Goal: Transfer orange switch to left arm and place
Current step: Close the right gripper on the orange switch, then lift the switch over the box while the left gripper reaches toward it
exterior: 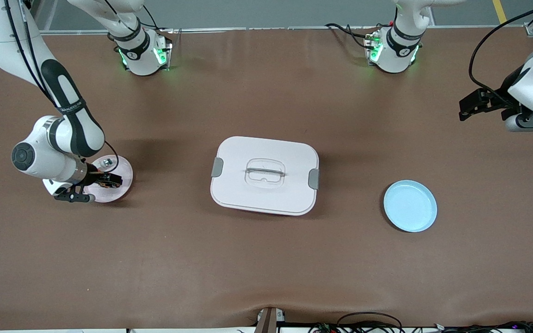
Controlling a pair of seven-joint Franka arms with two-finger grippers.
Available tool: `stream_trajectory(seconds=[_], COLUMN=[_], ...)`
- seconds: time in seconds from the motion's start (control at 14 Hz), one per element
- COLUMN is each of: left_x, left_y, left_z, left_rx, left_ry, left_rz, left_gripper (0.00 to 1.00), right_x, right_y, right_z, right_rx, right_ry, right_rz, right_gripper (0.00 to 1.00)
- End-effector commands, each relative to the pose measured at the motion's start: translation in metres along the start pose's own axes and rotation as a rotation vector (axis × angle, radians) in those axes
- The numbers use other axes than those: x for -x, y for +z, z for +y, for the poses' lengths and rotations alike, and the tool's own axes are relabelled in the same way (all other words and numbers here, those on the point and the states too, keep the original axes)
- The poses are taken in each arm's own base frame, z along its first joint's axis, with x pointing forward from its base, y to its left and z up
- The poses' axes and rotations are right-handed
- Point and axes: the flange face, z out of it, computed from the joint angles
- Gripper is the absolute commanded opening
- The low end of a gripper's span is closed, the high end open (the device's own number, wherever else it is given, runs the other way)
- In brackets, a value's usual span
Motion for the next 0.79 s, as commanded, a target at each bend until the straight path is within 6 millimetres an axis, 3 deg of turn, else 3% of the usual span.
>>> stream_trajectory(seconds=[0.0,0.07,0.14,0.43,0.72], left_x=[-0.001,-0.001,-0.001,-0.001,-0.001], left_y=[-0.001,0.0,0.001,0.0,0.0], left_z=[0.002,0.002,0.002,0.002,0.002], left_rx=[0.007,0.008,0.006,0.006,0.008], left_ry=[0.021,0.021,0.021,0.021,0.021], left_rz=[0.003,0.001,0.0,0.001,0.001], left_gripper=[1.0,1.0,1.0,1.0,1.0], right_x=[0.0,0.001,0.001,0.0,-0.016], right_y=[0.002,0.002,0.002,-0.004,-0.036], right_z=[0.003,0.003,0.004,0.0,-0.007], right_rx=[-0.013,-0.015,-0.018,-0.056,-0.093], right_ry=[-0.023,-0.02,-0.013,0.028,0.06], right_rz=[0.009,0.006,0.002,-0.016,-0.083], right_gripper=[0.43,0.12,0.0,0.0,0.0])
